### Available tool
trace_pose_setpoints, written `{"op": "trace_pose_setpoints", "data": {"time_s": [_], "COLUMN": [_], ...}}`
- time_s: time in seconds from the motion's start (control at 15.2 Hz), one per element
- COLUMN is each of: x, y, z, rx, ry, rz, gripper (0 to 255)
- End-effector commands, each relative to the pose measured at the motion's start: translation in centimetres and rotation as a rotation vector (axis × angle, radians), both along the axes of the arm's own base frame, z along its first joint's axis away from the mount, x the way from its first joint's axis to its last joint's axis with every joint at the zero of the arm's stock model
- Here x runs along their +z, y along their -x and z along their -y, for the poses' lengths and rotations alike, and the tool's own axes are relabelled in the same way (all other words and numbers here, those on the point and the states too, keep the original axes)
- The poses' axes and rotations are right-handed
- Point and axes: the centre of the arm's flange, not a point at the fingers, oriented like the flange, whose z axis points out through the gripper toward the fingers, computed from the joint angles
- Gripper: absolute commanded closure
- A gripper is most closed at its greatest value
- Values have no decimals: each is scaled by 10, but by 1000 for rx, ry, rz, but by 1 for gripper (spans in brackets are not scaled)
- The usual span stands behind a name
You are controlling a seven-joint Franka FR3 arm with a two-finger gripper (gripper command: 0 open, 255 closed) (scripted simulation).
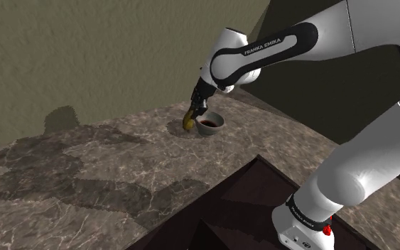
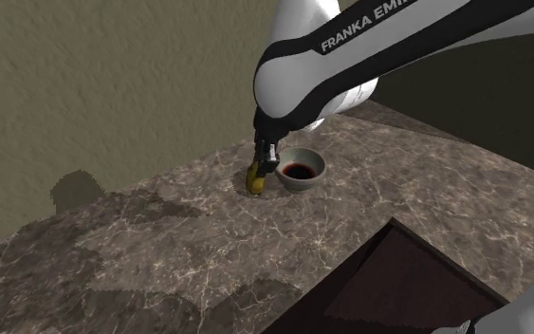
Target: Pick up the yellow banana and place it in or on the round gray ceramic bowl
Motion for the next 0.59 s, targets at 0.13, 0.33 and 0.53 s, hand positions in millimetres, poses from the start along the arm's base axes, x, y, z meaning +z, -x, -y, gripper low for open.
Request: {"op": "trace_pose_setpoints", "data": {"time_s": [0.13, 0.33, 0.53], "x": [1, 2, 4], "y": [-13, -23, -33], "z": [52, 90, 128], "rx": [2, 2, 2], "ry": [0, 0, 0], "rz": [0, 0, 0], "gripper": [255, 255, 255]}}
